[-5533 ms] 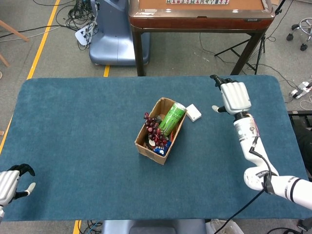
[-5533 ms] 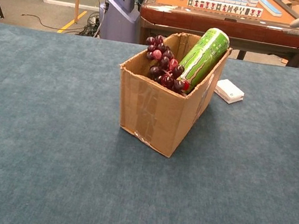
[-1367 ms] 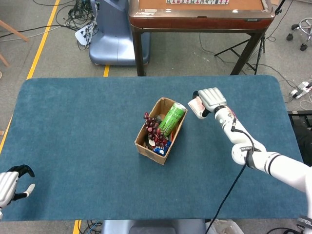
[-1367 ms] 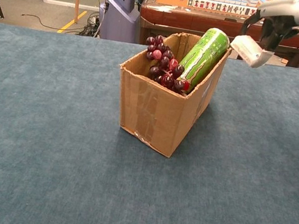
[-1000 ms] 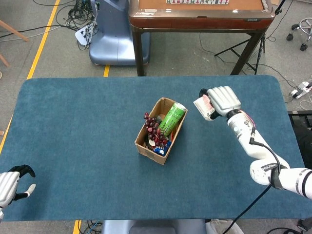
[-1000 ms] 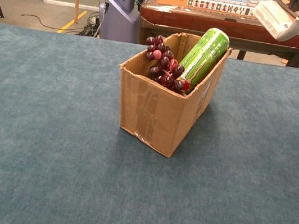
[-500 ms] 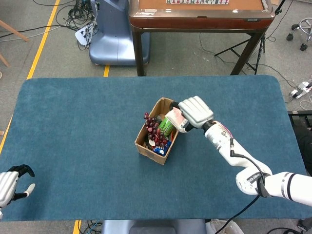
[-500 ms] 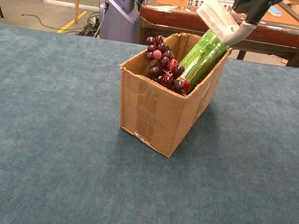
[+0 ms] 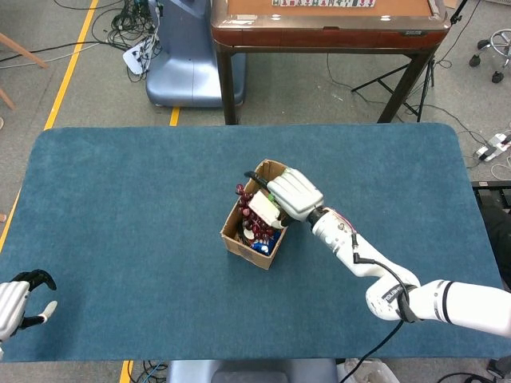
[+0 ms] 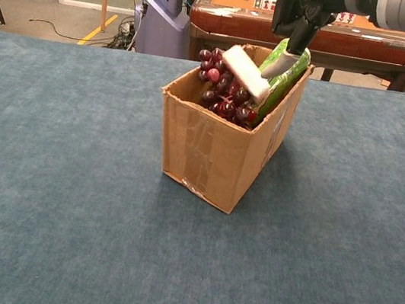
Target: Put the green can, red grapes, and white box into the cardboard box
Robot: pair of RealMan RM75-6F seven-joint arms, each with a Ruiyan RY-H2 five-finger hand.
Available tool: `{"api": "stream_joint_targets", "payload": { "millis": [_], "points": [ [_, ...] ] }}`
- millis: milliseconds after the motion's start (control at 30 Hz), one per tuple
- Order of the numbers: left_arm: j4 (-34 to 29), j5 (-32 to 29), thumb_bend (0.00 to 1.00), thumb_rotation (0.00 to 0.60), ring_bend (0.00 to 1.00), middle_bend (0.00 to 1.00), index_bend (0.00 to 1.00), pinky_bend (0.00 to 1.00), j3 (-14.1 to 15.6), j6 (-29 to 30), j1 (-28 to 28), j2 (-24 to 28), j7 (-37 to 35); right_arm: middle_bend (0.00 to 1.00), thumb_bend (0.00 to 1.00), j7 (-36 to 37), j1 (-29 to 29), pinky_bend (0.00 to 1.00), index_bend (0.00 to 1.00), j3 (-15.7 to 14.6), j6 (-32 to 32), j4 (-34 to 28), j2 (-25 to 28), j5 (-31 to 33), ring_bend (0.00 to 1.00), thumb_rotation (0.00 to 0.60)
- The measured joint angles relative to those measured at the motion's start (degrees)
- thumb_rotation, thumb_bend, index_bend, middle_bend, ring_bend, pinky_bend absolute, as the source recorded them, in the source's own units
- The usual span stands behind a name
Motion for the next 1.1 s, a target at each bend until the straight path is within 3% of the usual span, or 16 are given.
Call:
{"api": "stream_joint_targets", "payload": {
  "millis": [200,233,333,400,700,900,1100],
  "points": [
    [0.0,0.1,0.28,0.6,0.31,0.36,0.46,0.53,0.0,0.0,0.0,0.0,-0.1,1.0,0.0,1.4,-1.1,0.98,0.03,0.1,1.6,0.4,-0.3,-1.7,1.0,0.6],
    [0.0,0.1,0.28,0.6,0.31,0.36,0.46,0.53,0.0,0.1,0.0,0.1,-0.2,1.0,0.0,1.4,-1.5,0.98,0.07,0.1,2.4,0.2,-0.3,-2.1,0.99,0.6],
    [0.1,0.0,0.28,0.6,0.31,0.36,0.46,0.53,0.0,0.0,0.0,0.0,-0.2,0.95,0.0,1.1,-3.5,0.97,0.33,-0.1,6.5,-1.2,0.2,-3.4,0.92,0.6],
    [0.1,-0.1,0.28,0.6,0.31,0.36,0.46,0.53,0.0,-0.1,0.0,0.0,0.0,0.89,0.0,0.6,-5.6,0.92,0.39,-0.5,10.0,-2.9,1.0,-4.6,0.86,0.6],
    [0.0,0.1,0.28,0.6,0.31,0.36,0.46,0.53,-0.1,0.1,-0.1,-0.5,1.1,0.58,0.0,-5.8,-15.6,0.74,0.4,-4.7,22.4,-8.1,5.9,-9.6,0.6,0.6],
    [0.9,1.0,0.28,0.6,0.31,0.36,0.45,0.53,-0.4,1.2,0.0,-1.1,-0.3,0.48,0.0,-7.8,-21.9,0.63,0.4,-7.5,29.9,-8.5,6.7,-13.7,0.46,0.6],
    [3.0,3.5,0.28,0.6,0.31,0.36,0.44,0.53,-0.9,4.2,0.3,-2.5,-3.1,0.47,0.0,-7.3,-29.5,0.6,0.4,-10.3,38.9,-6.2,5.4,-19.6,0.44,0.6]
  ]
}}
